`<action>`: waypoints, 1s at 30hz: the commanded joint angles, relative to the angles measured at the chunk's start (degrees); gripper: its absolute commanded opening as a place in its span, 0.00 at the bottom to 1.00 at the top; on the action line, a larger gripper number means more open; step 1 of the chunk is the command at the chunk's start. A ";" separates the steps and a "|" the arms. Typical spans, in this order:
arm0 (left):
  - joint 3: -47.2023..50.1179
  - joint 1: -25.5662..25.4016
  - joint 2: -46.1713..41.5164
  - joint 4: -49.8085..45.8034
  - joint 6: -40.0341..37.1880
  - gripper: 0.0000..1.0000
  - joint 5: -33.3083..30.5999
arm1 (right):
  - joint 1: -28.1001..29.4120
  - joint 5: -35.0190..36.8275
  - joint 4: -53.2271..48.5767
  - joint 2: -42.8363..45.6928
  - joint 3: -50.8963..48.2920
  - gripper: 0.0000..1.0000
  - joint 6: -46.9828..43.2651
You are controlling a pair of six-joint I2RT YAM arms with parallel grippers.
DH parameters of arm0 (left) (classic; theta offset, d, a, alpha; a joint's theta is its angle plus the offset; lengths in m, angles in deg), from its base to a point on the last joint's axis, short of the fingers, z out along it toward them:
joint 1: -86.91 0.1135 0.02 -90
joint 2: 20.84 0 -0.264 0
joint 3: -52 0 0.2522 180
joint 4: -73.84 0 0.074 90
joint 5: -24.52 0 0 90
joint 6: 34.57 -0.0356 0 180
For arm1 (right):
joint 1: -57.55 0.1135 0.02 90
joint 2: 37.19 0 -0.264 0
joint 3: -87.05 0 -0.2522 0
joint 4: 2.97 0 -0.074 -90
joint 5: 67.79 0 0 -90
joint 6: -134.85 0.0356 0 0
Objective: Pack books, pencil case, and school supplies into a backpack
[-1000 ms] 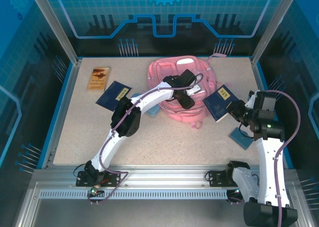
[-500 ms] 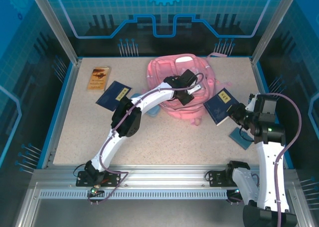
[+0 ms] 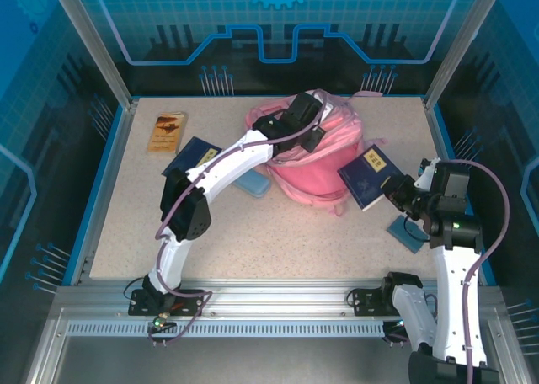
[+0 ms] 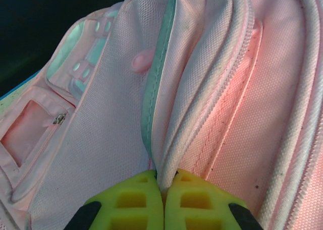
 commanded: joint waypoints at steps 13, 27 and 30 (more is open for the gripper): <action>-0.42 0.08 -10.09 7.68 9.59 0.00 6.16 | 10.48 -3.45 44.12 -8.93 -16.66 0.09 23.99; -1.15 0.76 -9.51 7.91 13.27 0.00 6.23 | 22.22 11.16 74.20 -42.54 -8.53 0.09 27.34; -1.33 1.04 -9.35 7.94 13.85 0.00 6.63 | 23.43 11.90 78.51 -49.28 -5.42 0.10 28.86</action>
